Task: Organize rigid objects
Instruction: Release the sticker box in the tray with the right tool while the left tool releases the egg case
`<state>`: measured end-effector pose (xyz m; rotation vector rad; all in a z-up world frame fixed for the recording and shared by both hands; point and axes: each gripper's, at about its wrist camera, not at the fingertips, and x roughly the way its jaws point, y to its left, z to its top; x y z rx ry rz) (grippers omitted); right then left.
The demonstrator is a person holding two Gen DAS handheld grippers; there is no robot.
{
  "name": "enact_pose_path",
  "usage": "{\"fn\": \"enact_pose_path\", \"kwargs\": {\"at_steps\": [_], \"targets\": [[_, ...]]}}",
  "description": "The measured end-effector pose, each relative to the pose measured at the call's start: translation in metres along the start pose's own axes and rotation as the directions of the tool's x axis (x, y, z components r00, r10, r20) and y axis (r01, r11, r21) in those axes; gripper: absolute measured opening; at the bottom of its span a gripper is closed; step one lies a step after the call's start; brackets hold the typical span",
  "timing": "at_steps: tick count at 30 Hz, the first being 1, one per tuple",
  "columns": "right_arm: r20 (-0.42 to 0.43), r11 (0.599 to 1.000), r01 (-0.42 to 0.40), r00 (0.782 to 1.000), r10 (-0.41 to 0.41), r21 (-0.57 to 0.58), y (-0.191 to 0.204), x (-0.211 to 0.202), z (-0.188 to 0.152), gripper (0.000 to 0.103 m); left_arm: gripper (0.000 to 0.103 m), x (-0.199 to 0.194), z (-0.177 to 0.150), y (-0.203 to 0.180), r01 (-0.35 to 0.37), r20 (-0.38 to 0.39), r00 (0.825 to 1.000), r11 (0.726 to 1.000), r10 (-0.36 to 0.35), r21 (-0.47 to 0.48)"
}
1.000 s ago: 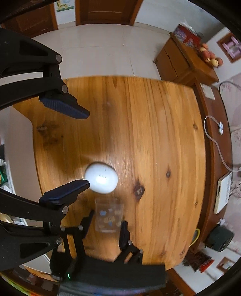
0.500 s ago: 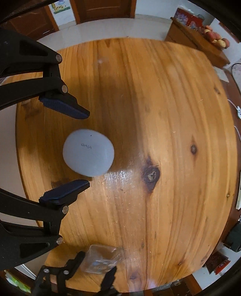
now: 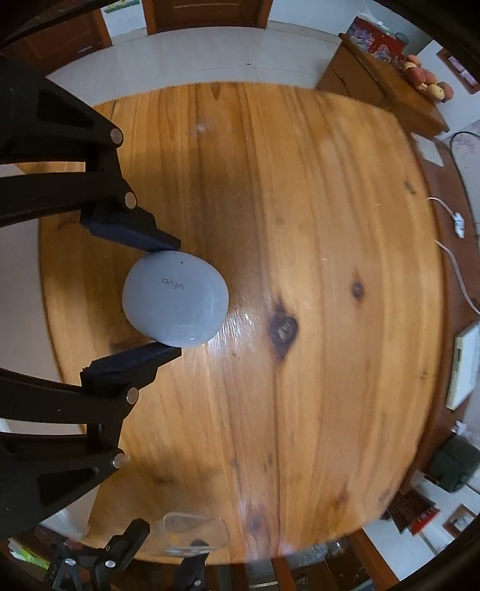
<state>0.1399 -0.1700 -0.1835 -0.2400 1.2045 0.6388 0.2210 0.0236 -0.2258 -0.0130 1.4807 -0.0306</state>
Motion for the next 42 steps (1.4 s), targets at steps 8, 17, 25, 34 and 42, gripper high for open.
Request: {"fn": "enact_pose_path", "kwargs": {"at_steps": [8,17,25,34,42], "targets": [[0.141,0.996,-0.042,0.990,0.030,0.081,0.021,-0.069,-0.006,0.058,0.053,-0.100,-0.048,-0.004,0.068,0.155,0.984,0.991,-0.085,0.116],[0.169,0.985,-0.080,0.984,0.054,0.152,0.086,-0.109,-0.051,0.058,0.053,-0.146,-0.124,-0.029,0.086,0.172,0.976,0.959,-0.137,0.271],[0.006,0.981,0.036,0.999,-0.037,0.190,0.132,-0.081,-0.088,0.058,0.053,-0.109,-0.162,-0.041,0.005,0.133,0.990,0.949,-0.049,0.315],[-0.128,0.939,0.187,0.979,-0.156,0.288,0.128,-0.034,-0.101,0.059,0.053,-0.060,-0.172,-0.037,-0.006,0.055,0.998,0.956,-0.011,0.295],[-0.143,0.920,0.211,0.975,-0.172,0.330,0.127,-0.037,-0.109,0.066,0.053,-0.064,-0.180,-0.037,-0.013,0.078,0.997,0.951,-0.012,0.310]]}}
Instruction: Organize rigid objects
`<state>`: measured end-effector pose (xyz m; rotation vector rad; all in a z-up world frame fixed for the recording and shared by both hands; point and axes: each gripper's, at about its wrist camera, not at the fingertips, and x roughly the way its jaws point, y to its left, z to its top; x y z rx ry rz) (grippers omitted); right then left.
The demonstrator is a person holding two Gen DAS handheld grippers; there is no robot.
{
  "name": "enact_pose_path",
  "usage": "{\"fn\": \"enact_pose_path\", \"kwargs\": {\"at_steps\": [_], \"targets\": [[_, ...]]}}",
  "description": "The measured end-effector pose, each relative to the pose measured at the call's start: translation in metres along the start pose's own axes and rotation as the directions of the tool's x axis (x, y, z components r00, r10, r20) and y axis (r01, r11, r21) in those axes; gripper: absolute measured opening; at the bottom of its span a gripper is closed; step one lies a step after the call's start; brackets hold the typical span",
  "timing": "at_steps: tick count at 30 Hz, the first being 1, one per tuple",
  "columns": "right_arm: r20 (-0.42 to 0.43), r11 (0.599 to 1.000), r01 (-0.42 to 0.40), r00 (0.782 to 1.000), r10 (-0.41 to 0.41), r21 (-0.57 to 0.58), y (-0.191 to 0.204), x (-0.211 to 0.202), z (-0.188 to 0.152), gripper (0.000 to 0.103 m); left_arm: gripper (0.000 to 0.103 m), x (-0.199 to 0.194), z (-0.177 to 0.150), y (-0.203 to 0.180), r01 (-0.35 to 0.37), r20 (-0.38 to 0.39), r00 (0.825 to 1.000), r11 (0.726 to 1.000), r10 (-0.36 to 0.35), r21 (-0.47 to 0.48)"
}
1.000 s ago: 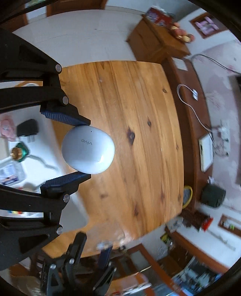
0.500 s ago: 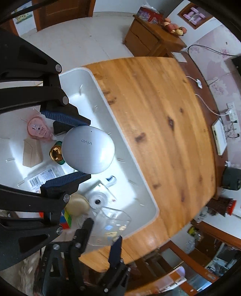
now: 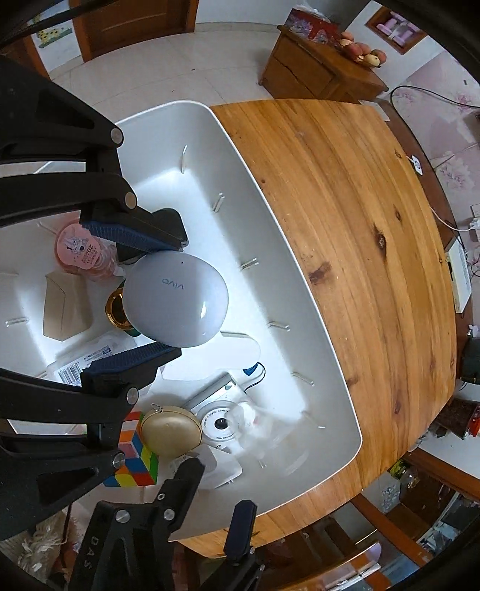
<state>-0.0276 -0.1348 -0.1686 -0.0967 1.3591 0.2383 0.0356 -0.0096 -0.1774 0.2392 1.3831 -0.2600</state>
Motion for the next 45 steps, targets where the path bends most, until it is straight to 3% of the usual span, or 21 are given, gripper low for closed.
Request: {"fn": "enact_pose_path", "kwargs": {"at_steps": [5,7,10,18,22,31,34,35,39,45], "targets": [[0.014,1.000,-0.013,1.000,0.012,0.027,0.002,-0.010,-0.006,0.067,0.057,-0.005,-0.002,0.000,0.002,-0.006,1.000,1.000,-0.002,-0.005],[0.025,1.000,-0.005,1.000,0.005,0.028,0.004,-0.016,-0.011,0.067,0.074,-0.010,-0.005,-0.002,0.001,0.010,1.000,1.000,-0.001,-0.006],[0.049,0.999,0.009,0.999,-0.011,0.032,0.007,-0.028,-0.018,0.067,0.082,-0.021,-0.008,-0.003,-0.009,0.044,0.999,1.000,0.009,-0.009],[0.132,0.997,0.037,0.990,-0.046,0.063,0.008,-0.070,-0.039,0.067,0.082,-0.050,-0.016,-0.006,0.002,0.065,0.998,0.999,0.001,-0.039],[0.188,0.997,0.032,0.981,-0.045,0.072,0.004,-0.096,-0.043,0.067,0.082,-0.079,-0.016,-0.012,-0.003,0.113,0.994,0.998,0.011,-0.066],[0.366,0.998,0.030,0.929,-0.051,0.061,-0.018,-0.168,-0.029,0.068,0.082,-0.154,-0.008,-0.037,0.000,0.270,0.961,0.977,0.059,-0.215],[0.417,0.998,0.029,0.907,-0.054,0.064,-0.027,-0.187,-0.031,0.081,0.082,-0.167,-0.008,-0.050,-0.010,0.291,0.953,0.969,0.085,-0.249],[0.430,0.997,0.030,0.901,-0.056,0.068,-0.030,-0.191,-0.032,0.081,0.082,-0.171,-0.009,-0.054,-0.009,0.298,0.950,0.967,0.088,-0.255],[0.434,0.999,-0.006,0.901,-0.018,0.054,-0.039,-0.196,-0.037,0.081,0.082,-0.180,-0.018,-0.066,-0.052,0.319,0.936,0.955,0.148,-0.290],[0.430,1.000,0.019,0.903,-0.021,0.009,-0.040,-0.195,-0.043,0.081,0.082,-0.178,-0.023,-0.071,-0.059,0.298,0.940,0.939,0.166,-0.339]]}}
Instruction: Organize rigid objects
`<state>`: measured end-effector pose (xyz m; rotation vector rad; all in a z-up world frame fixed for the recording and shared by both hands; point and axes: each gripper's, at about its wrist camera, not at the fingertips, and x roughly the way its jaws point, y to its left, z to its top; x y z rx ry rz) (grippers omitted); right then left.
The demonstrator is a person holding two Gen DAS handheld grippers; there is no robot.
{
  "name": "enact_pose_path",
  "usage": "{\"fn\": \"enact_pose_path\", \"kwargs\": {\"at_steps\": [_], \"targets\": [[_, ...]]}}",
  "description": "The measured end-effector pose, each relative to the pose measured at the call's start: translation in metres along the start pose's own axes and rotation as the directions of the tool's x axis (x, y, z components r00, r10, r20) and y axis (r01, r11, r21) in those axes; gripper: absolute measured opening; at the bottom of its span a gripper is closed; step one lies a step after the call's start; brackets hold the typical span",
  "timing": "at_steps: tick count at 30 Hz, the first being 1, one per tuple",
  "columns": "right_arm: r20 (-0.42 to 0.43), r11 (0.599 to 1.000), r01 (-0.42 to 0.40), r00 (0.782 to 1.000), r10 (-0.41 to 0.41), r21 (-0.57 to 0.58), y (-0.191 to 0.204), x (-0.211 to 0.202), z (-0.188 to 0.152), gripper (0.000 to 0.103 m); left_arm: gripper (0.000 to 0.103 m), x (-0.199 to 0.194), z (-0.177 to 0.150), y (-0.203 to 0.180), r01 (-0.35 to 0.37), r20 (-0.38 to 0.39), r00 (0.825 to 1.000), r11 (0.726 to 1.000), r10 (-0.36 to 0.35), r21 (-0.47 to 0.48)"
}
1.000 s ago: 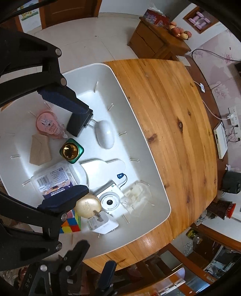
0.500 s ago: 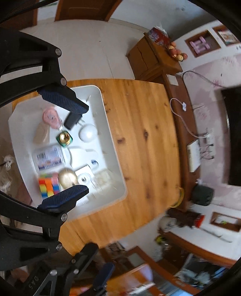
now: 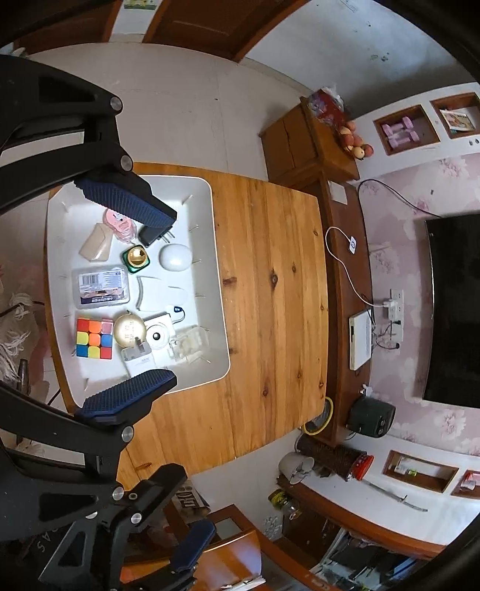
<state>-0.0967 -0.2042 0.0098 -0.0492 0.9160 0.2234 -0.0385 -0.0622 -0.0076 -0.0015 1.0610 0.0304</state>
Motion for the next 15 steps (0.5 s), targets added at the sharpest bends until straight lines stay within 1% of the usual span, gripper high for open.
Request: {"fn": "enact_pose_path", "kwargs": {"at_steps": [7,15], "targets": [[0.025,1.000,0.027,0.999,-0.026,-0.011,-0.0024,-0.0067,-0.0008,0.081,0.082,-0.0086,-0.0021,-0.0036,-0.028,0.032,0.999,0.999,0.028,-0.015],[0.038,0.999,0.037,0.999,-0.037,0.003,-0.0059,-0.0083,0.0010,0.081,0.082,-0.0098,-0.0026,-0.0034,-0.034,0.038,0.999,0.999,0.035,-0.020]]}}
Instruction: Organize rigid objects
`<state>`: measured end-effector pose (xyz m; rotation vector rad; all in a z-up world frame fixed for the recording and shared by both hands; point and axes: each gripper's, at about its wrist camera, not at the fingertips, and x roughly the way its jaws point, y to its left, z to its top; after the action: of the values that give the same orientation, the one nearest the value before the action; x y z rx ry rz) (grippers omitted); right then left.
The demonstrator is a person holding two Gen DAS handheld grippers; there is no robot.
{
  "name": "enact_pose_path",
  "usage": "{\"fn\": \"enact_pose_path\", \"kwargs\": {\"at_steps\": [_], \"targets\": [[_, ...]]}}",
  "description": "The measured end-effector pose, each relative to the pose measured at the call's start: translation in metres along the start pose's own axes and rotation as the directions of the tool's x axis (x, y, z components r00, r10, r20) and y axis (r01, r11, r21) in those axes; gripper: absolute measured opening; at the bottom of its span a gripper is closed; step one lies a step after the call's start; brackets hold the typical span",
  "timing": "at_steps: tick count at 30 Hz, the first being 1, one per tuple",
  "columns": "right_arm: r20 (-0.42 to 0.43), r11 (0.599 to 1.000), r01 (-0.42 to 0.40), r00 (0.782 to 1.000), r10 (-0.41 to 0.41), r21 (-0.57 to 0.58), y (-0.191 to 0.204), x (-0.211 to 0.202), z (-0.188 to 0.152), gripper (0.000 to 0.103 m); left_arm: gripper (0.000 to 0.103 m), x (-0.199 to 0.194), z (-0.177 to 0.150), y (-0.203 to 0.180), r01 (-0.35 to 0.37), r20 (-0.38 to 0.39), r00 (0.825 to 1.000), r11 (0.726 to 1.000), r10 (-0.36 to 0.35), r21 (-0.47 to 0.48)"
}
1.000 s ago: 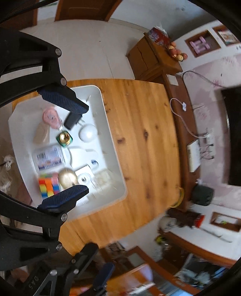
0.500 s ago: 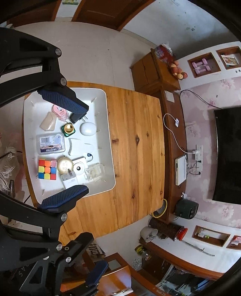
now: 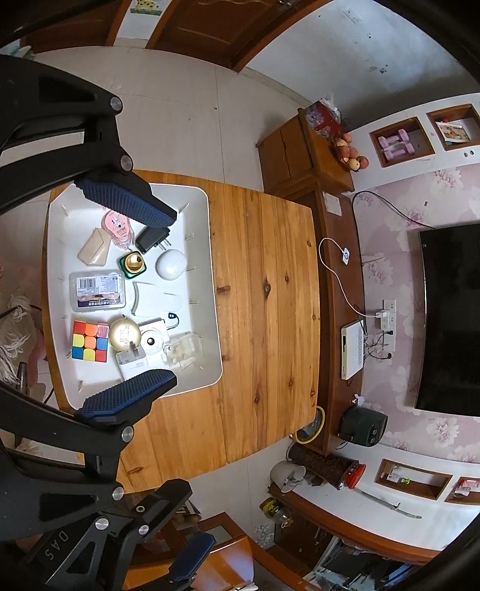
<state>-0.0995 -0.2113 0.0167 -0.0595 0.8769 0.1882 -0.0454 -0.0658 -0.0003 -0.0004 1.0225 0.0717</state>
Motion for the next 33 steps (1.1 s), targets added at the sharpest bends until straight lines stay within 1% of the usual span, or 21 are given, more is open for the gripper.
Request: {"fn": "enact_pose_path", "kwargs": {"at_steps": [9,33], "targets": [[0.012,1.000,0.006,1.000,-0.006,0.001,0.004,-0.002,0.000,0.081,0.082,0.002,-0.002,0.007,-0.006,-0.005,1.000,1.000,0.006,-0.004],[-0.001,1.000,0.007,1.000,-0.007,0.008,0.007,-0.002,0.000,0.081,0.082,0.005,-0.006,0.013,-0.020,-0.033,0.999,1.000,0.020,-0.006]]}}
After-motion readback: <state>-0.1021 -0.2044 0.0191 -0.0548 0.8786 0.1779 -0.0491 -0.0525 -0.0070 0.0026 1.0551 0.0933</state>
